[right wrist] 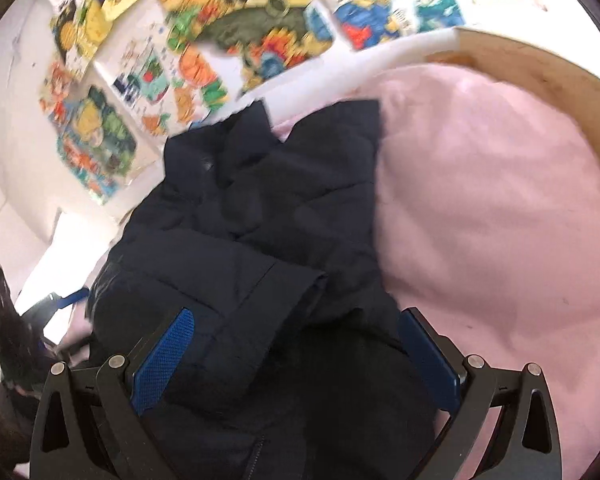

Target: Fold large clothes

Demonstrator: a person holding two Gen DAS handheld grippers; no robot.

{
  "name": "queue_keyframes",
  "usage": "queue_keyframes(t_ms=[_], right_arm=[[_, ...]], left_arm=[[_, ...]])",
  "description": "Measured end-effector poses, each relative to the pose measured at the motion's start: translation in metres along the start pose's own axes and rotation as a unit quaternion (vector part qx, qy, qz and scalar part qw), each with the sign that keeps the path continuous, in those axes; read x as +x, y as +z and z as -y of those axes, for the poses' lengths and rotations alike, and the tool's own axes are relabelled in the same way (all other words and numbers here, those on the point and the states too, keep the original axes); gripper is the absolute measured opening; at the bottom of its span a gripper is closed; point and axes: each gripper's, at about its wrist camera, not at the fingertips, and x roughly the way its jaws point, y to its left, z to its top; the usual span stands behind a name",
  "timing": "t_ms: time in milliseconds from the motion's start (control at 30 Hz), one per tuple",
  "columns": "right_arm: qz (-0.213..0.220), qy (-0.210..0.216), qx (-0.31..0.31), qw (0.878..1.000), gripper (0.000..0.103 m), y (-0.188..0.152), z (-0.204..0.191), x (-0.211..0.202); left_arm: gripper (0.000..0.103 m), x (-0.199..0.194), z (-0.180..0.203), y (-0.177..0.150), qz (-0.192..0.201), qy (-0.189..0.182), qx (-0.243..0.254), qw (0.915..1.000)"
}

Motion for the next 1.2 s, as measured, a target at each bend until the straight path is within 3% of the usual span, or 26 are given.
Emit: queue_keyframes(t_ms=[100,200,333,367,467,500,533,700,833,933,1033,1100,1200], right_arm=[[-0.047,0.019,0.026,0.998,0.094,-0.001,0.005,0.022],[-0.075,0.038,0.055,0.995,0.085,-0.005,0.007,0.031],[-0.109,0.077,0.087,0.987,0.069,-0.006,0.007,0.043],[-0.114,0.076,0.085,0.987,0.056,-0.006,0.004,0.047],[-0.121,0.057,0.072,0.988,0.040,-0.006,-0.006,0.053],[-0.116,0.053,0.065,0.990,0.029,-0.006,-0.008,0.051],[-0.112,0.050,0.057,0.991,0.010,-0.006,-0.009,0.048],[-0.051,-0.002,-0.042,0.998,0.007,0.006,-0.037,0.009],[0.023,-0.047,-0.111,0.992,0.007,0.021,-0.062,-0.026],[0.051,-0.088,-0.139,0.985,0.007,0.028,-0.066,-0.032],[0.044,-0.123,-0.136,0.982,0.007,0.030,-0.053,-0.017],[0.019,-0.144,-0.129,0.981,0.007,0.026,-0.039,0.006],[-0.013,-0.173,-0.130,0.976,0.011,0.015,-0.027,0.040]], left_arm=[[0.085,-0.018,-0.046,-0.003,0.016,0.075,-0.089,0.9930],[0.086,-0.024,-0.094,-0.015,0.004,0.139,-0.175,0.9748],[0.086,-0.012,-0.144,-0.038,-0.023,0.129,-0.280,0.9511],[0.086,-0.009,-0.152,-0.043,-0.029,0.125,-0.300,0.9453],[0.086,-0.004,-0.167,-0.055,-0.048,0.104,-0.351,0.9295],[0.086,-0.005,-0.169,-0.058,-0.050,0.100,-0.357,0.9274],[0.086,-0.006,-0.168,-0.058,-0.051,0.097,-0.357,0.9277],[0.086,-0.008,-0.161,-0.047,-0.044,0.097,-0.325,0.9398],[0.086,0.003,-0.144,-0.036,-0.044,0.097,-0.283,0.9531],[0.086,0.021,-0.130,-0.030,-0.051,0.096,-0.254,0.9610],[0.086,0.045,-0.117,-0.027,-0.081,0.111,-0.213,0.9673],[0.086,0.065,-0.110,-0.029,-0.109,0.131,-0.187,0.9675],[0.086,0.082,-0.111,-0.038,-0.130,0.130,-0.183,0.9657]])
